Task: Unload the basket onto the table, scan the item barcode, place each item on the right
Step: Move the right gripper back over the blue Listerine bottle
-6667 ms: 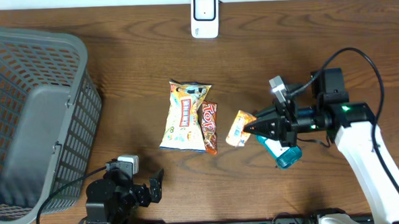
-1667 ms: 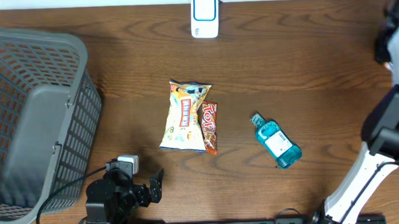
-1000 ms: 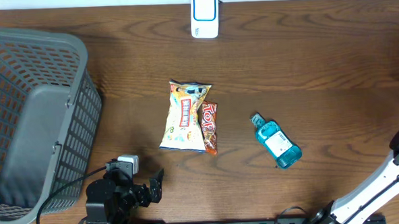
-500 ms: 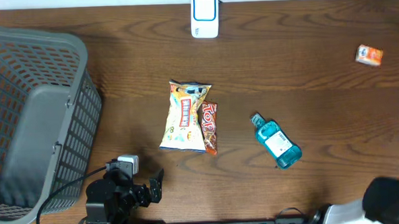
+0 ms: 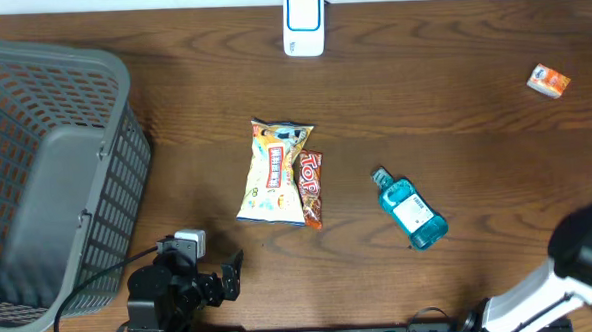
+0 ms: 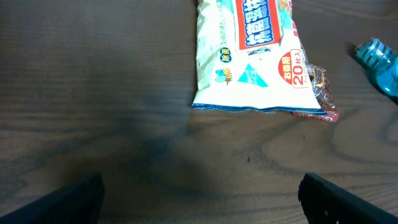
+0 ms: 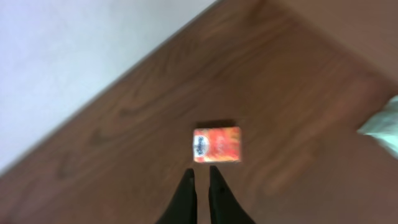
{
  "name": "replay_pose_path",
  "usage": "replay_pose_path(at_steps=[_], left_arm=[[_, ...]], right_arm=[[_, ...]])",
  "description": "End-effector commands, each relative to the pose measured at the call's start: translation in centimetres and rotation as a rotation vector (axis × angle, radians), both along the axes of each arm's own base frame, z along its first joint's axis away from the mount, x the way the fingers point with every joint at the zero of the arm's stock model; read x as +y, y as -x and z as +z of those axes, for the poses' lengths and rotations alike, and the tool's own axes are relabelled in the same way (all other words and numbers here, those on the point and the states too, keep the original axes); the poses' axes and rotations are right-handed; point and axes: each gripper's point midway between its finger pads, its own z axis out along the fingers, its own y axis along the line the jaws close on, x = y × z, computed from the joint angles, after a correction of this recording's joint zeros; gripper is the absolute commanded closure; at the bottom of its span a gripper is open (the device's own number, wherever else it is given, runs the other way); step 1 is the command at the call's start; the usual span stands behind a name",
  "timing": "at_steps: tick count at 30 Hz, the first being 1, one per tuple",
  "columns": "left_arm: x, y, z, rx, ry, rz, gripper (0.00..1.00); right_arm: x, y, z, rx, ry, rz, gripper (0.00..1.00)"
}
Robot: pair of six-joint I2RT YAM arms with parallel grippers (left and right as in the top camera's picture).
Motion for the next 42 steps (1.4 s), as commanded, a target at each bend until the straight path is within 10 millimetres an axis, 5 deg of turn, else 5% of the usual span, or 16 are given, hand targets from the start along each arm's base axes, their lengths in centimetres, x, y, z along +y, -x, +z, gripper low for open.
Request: replay_pose_path(at_steps=[1, 3, 6, 15, 24, 33, 42], left_arm=[[0.1, 0.7, -0.9, 0.042, -0.003, 0.000, 0.00], [0.1, 0.7, -0.9, 0.042, -0.003, 0.000, 0.00], [0.1, 0.7, -0.9, 0.042, -0.003, 0.000, 0.00], [0.1, 0.7, -0.9, 0.042, -0.003, 0.000, 0.00], [0.1, 0.7, -0.9, 0.042, -0.003, 0.000, 0.00], [0.1, 0.7, -0.9, 0.042, -0.003, 0.000, 0.00], [0.1, 0.7, -0.8, 0.042, -0.003, 0.000, 0.00]], right_arm=[[4.3, -4.3, -8.8, 0.121, -0.026, 0.208, 0.99], [5.6, -6.4, -13.1, 0.165, 0.003, 0.244, 0.99], [5.8, -7.9, -16.0, 0.197, 0.081, 0.215, 0.99], [2.4, -7.3, -20.3, 0.371, 0.373, 0.062, 0.99], [-1.6, -4.6, -24.3, 0.501, 0.399, 0.038, 0.99], [-10.2, 2.2, -21.2, 0.655, 0.584, -0.325, 0.99], [-13.7, 6.5, -20.4, 0.719, 0.561, -0.439, 0.96]])
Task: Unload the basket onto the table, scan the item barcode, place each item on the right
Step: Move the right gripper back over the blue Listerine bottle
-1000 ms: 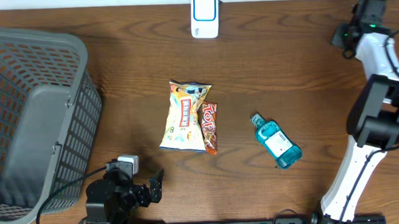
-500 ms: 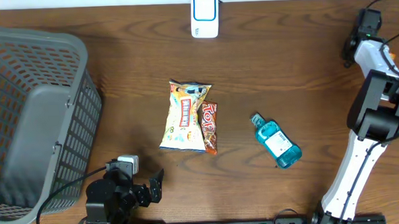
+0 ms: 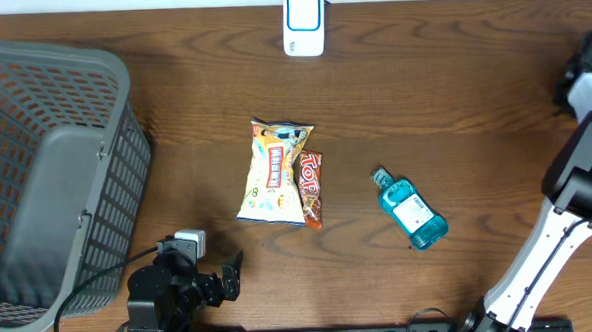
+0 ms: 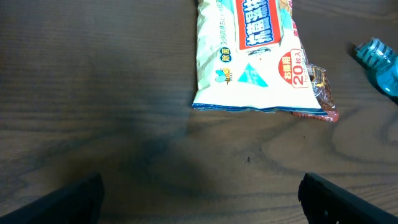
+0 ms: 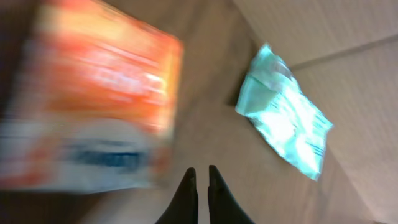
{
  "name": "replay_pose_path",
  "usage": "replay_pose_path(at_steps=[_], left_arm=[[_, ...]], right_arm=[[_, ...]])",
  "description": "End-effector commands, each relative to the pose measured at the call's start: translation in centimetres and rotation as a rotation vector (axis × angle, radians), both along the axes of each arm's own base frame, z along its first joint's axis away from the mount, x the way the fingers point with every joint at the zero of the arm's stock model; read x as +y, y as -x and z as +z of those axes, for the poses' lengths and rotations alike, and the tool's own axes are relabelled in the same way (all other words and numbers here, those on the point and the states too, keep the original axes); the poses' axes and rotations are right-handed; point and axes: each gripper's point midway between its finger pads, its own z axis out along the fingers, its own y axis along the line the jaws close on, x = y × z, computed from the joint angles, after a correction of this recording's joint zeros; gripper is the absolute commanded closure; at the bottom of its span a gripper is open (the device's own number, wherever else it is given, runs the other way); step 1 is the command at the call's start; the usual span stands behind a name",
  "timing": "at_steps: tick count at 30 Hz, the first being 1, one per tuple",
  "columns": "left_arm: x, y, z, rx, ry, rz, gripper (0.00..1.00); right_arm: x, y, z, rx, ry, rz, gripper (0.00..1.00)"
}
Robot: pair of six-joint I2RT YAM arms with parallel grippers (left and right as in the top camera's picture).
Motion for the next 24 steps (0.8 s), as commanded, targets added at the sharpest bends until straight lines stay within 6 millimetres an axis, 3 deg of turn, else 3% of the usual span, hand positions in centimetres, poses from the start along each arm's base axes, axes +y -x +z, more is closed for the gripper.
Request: replay_pose_path(at_steps=[1, 3, 6, 8, 11, 14, 16, 18, 19, 24], left_arm=[[0.1, 0.7, -0.9, 0.042, -0.003, 0.000, 0.00], [0.1, 0.7, -0.9, 0.042, -0.003, 0.000, 0.00], [0.1, 0.7, -0.9, 0.042, -0.003, 0.000, 0.00], [0.1, 0.7, -0.9, 0.042, -0.003, 0.000, 0.00], [0.1, 0.7, -0.9, 0.042, -0.003, 0.000, 0.00], [0.1, 0.7, -0.9, 0.042, -0.003, 0.000, 0.00], [0.1, 0.7, -0.9, 0.042, -0.003, 0.000, 0.00], [0.1, 0.7, -0.9, 0.042, -0.003, 0.000, 0.00], [0.1, 0.7, -0.9, 0.042, -0.003, 0.000, 0.00], [0.1, 0.7, -0.9, 0.042, -0.003, 0.000, 0.00]], right_arm=[[-0.4, 1.0, 0.7, -0.029, 0.019, -0.067, 0.93], [0.6, 0.2, 1.6, -0.100, -0.049, -0.046, 0.86], [3.9, -2.4, 5.1, -0.297, -0.224, 0.027, 0.83], [7.8, -4.3, 8.9, -0.455, -0.404, 0.121, 0.78], [14.5, -6.2, 14.7, -0.620, -0.672, 0.324, 0.56], [20.5, -6.5, 20.4, -0.721, -0.835, 0.505, 0.37], [23.5, -5.6, 22.5, -0.720, -0.874, 0.560, 0.23], [26.6, -4.5, 23.5, -0.681, -0.910, 0.588, 0.05], [28.4, -3.8, 23.6, -0.648, -0.937, 0.600, 0.01], [36.8, -0.2, 23.1, -0.428, -0.975, 0.689, 0.01]])
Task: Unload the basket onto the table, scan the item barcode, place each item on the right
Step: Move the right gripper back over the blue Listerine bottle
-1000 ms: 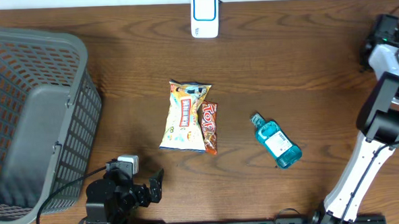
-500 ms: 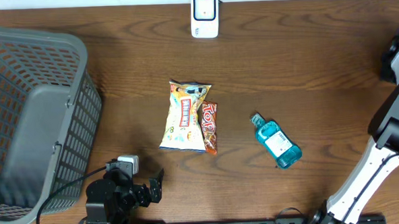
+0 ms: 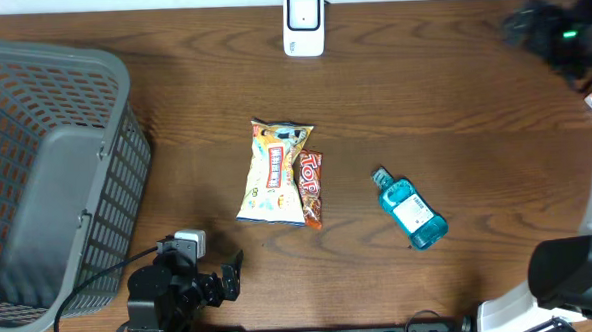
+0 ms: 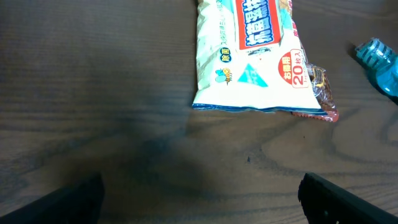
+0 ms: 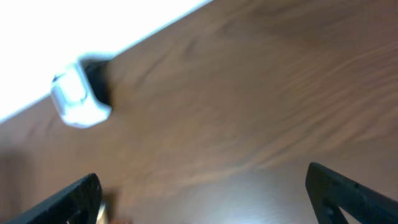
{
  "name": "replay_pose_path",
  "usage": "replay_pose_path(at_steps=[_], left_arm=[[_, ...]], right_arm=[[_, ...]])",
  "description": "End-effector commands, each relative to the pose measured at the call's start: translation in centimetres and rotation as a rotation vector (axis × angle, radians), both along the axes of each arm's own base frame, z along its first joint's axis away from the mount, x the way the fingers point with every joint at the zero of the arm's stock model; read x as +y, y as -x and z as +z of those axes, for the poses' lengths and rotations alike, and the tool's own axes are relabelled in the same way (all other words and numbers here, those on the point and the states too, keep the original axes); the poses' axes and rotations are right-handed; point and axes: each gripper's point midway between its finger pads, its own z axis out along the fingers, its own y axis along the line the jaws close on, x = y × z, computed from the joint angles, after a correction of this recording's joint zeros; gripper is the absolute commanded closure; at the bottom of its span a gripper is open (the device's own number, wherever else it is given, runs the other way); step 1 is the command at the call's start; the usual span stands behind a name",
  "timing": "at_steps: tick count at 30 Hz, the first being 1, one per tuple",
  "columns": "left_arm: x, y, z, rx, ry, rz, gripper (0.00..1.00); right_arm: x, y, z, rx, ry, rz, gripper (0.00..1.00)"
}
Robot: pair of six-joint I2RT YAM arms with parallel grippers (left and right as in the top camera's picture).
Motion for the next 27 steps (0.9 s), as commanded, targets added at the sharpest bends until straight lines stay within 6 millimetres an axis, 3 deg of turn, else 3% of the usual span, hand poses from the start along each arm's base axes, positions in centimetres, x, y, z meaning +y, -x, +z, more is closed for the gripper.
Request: replay_pose_path(at_steps=[1, 7, 8, 11, 18, 25, 27], left_arm=[[0.1, 0.7, -0.9, 0.042, -0.003, 0.000, 0.00], [0.1, 0.7, -0.9, 0.042, -0.003, 0.000, 0.00], [0.1, 0.7, -0.9, 0.042, -0.003, 0.000, 0.00], [0.1, 0.7, -0.9, 0.042, -0.003, 0.000, 0.00], [0.1, 0.7, -0.9, 0.042, -0.003, 0.000, 0.00], [0.1, 0.7, -0.9, 0.042, -0.003, 0.000, 0.00], [0.1, 0.7, -0.9, 0.042, -0.003, 0.000, 0.00]], right_arm=[[6.0, 2.5, -2.1, 0.140, 0.042, 0.126, 0.01], [10.0, 7.7, -3.6, 0.335, 0.191, 0.189, 0.01], [11.5, 8.7, -4.2, 0.366, 0.200, 0.236, 0.01], [13.4, 10.7, -6.4, 0.453, 0.278, 0.297, 0.01], [13.6, 16.3, -13.6, 0.656, 0.574, 0.215, 0.01], [14.4, 20.0, -19.2, 0.713, 0.728, 0.355, 0.01], [14.2, 20.9, -21.3, 0.728, 0.768, 0.472, 0.01]])
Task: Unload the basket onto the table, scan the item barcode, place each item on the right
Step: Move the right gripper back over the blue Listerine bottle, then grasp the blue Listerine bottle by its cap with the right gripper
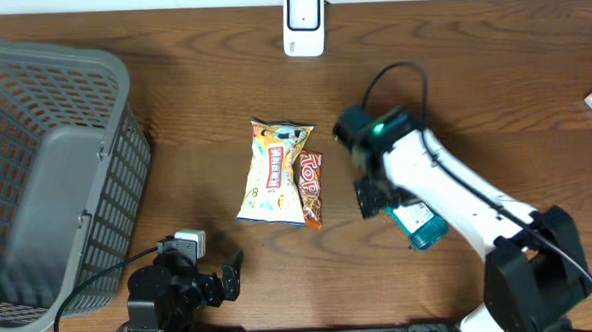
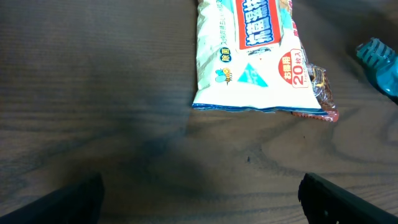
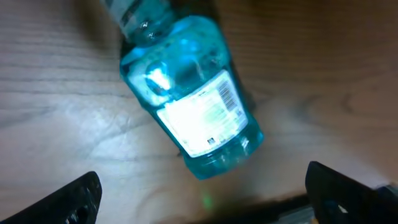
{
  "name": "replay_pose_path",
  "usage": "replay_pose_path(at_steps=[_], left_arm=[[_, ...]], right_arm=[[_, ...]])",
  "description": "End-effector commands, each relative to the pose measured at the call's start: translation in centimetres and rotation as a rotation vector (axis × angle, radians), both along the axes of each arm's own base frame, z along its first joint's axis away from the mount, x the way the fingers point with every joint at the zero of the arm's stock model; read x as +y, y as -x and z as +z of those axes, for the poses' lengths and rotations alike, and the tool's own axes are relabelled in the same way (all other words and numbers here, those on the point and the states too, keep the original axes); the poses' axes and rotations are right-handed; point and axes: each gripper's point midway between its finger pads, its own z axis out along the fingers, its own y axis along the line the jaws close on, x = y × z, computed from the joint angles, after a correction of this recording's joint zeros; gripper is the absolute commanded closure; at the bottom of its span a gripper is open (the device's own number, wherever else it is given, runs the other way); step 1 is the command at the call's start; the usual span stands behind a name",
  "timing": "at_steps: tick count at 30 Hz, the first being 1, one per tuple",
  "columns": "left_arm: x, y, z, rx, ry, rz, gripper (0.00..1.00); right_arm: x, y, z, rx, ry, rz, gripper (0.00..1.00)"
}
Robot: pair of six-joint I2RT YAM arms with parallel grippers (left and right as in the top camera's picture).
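A blue mouthwash bottle [image 3: 189, 102] lies on its side on the wooden table, its white label with the barcode [image 3: 227, 96] facing up. My right gripper [image 3: 208, 202] hovers open right over the bottle [image 1: 424, 225], its fingers wide apart and empty. In the overhead view the right gripper [image 1: 377, 187] covers the bottle's neck. The white and blue scanner [image 1: 303, 23] stands at the table's far edge. My left gripper [image 2: 202, 199] rests open and empty near the front edge, with the bottle's cap [image 2: 379, 59] at its far right.
A yellow snack bag [image 1: 274, 172] and a red wrapper [image 1: 311, 190] lie left of the bottle. A grey basket [image 1: 46, 177] fills the left side. A small orange box sits at the right edge.
My right gripper was open at the far right back corner of the table. Now it is at mid-table, open above the blue bottle. The left arm has not moved.
My right gripper was shut just above the orange box at the back right, then shut and very close to it. Then it stood open at the back corner. Now it is over the bottle, and the orange box lies farther right than at first.
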Motion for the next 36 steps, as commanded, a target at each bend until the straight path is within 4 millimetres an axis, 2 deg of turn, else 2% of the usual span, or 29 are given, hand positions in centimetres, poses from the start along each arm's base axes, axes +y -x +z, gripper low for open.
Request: replay_pose_path(at_steps=[1, 10, 11, 12, 17, 22, 26, 32, 35, 36], left_arm=[[0.1, 0.7, -0.9, 0.042, -0.003, 0.000, 0.00], [0.1, 0.7, -0.9, 0.042, -0.003, 0.000, 0.00], [0.1, 0.7, -0.9, 0.042, -0.003, 0.000, 0.00], [0.1, 0.7, -0.8, 0.042, -0.003, -0.001, 0.00], [0.1, 0.7, -0.9, 0.042, -0.003, 0.000, 0.00], [0.1, 0.7, -0.9, 0.042, -0.003, 0.000, 0.00], [0.1, 0.7, -0.9, 0.042, -0.003, 0.000, 0.00], [0.1, 0.7, -0.9, 0.042, -0.003, 0.000, 0.00], [0.1, 0.7, -0.9, 0.042, -0.003, 0.000, 0.00], [0.1, 0.7, -0.9, 0.042, -0.003, 0.000, 0.00]], right_arm=[[-1.5, 0.9, -2.3, 0.026, 0.075, 0.128, 0.01], [-1.7, 0.8, -8.4, -0.012, 0.022, 0.298, 0.02], [-1.7, 0.8, -8.9, -0.015, 0.018, 0.327, 0.03], [-1.7, 0.8, -9.4, -0.016, 0.014, 0.365, 0.09], [-2.4, 1.6, -11.4, -0.013, 0.010, 0.413, 0.17], [-2.4, 2.5, -11.9, 0.021, -0.033, 0.392, 0.26], [-0.9, 3.5, -12.4, 0.064, -0.147, 0.376, 0.28], [2.8, 4.6, -12.7, 0.110, -0.366, 0.407, 0.36], [4.3, 3.8, -12.4, 0.082, -0.433, 0.412, 0.46], [4.8, 3.2, -12.1, 0.064, -0.448, 0.415, 0.55]])
